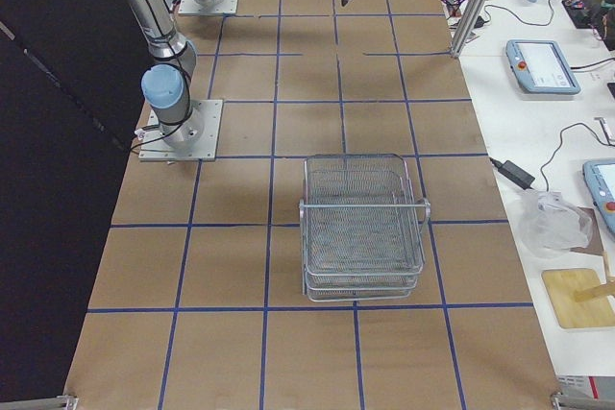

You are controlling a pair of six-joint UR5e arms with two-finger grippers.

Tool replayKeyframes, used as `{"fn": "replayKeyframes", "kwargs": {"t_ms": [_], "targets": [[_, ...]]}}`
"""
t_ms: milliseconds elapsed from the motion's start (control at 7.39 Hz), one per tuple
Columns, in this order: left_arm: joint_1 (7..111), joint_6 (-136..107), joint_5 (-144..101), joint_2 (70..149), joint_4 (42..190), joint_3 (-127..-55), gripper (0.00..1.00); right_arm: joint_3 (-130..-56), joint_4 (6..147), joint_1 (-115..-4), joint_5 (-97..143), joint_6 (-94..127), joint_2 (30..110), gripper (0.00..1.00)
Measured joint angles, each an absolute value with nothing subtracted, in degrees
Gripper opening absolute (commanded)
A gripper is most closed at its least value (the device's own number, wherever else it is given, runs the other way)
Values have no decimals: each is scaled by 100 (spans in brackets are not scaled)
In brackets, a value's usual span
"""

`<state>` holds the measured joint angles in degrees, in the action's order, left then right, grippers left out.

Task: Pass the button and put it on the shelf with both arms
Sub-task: 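Carry the button toward the table center with the left gripper while the right gripper approaches, then close the right gripper on the button's red cap beside the left gripper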

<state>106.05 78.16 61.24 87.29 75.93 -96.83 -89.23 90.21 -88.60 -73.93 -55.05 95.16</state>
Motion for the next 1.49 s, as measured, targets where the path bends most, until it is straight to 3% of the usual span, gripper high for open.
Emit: {"fn": "replayKeyframes", "kwargs": {"t_ms": [677,1489], "targets": [[10598,7828,6059,8718,7566,-9613,0,-8961,7933,-8851,-6101,-8629,9921,96],[10592,7828,5909,8686,7576,-9589,0,-9307,7837,-8904,-5287,-9594,10028,94]]}}
